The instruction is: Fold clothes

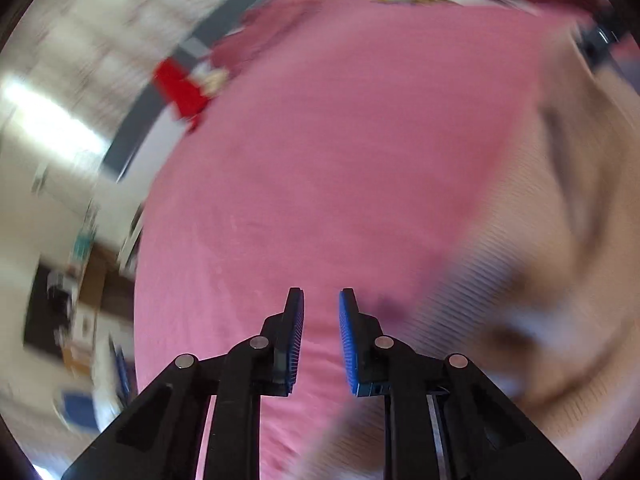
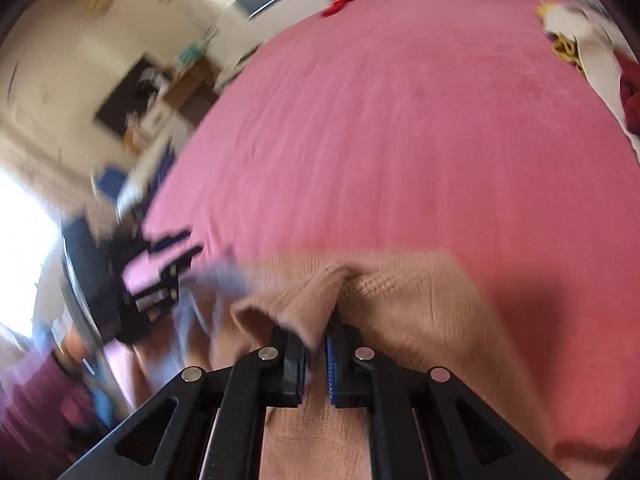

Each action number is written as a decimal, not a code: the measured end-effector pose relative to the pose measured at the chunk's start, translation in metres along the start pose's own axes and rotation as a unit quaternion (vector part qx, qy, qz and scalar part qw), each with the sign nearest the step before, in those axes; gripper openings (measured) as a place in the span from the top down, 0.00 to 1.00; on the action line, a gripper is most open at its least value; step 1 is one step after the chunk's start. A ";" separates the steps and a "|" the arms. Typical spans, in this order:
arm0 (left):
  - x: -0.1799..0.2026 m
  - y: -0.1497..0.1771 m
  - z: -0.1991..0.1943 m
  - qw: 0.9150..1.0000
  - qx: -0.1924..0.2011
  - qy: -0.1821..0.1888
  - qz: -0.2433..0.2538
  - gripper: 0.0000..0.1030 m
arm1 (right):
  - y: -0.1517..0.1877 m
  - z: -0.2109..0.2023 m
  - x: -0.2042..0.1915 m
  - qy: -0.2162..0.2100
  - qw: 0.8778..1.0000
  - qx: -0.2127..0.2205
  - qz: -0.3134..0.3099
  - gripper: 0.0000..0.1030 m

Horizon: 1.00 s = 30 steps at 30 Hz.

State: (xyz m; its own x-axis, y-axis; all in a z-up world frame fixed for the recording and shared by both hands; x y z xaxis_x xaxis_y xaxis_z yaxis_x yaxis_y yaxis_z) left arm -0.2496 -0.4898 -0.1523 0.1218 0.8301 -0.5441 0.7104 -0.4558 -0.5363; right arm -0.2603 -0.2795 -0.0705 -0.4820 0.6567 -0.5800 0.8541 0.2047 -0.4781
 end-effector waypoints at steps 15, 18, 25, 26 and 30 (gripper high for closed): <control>0.007 0.023 -0.024 0.973 0.062 0.217 -0.049 0.44 | -0.086 0.054 0.016 -0.033 0.999 0.018 -0.013 0.75; 0.022 0.031 -0.029 0.973 0.055 0.226 0.011 0.31 | -0.038 0.031 0.023 -0.001 0.997 -0.031 -0.075 0.73; 0.062 0.039 -0.002 0.978 0.009 0.183 0.096 0.27 | 0.040 0.009 0.052 0.109 0.969 -0.100 -0.197 0.72; 0.065 0.039 0.001 0.980 0.008 0.172 0.104 0.22 | 0.044 0.009 0.054 0.115 0.966 -0.102 -0.208 0.71; 0.064 0.036 0.005 0.985 0.026 0.128 0.110 0.09 | 0.047 0.029 0.053 0.136 0.954 -0.095 -0.249 0.70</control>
State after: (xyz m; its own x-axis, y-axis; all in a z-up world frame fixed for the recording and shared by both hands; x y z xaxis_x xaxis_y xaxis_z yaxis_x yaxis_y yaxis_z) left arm -0.2196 -0.4548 -0.2102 0.4444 0.7607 -0.4731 0.6123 -0.6434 -0.4594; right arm -0.2509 -0.2560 -0.1424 -0.7903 0.6033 -0.1071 0.5657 0.6513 -0.5057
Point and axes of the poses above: each gripper's, at about its wrist camera, not at the fingertips, and z roughly the way its jaws point, x to its right, y to its underside, the point moved 6 cm from there along z, roughly the way its jaws point, and after that the axes turned 7 degrees about x, right-handed, at the moved point
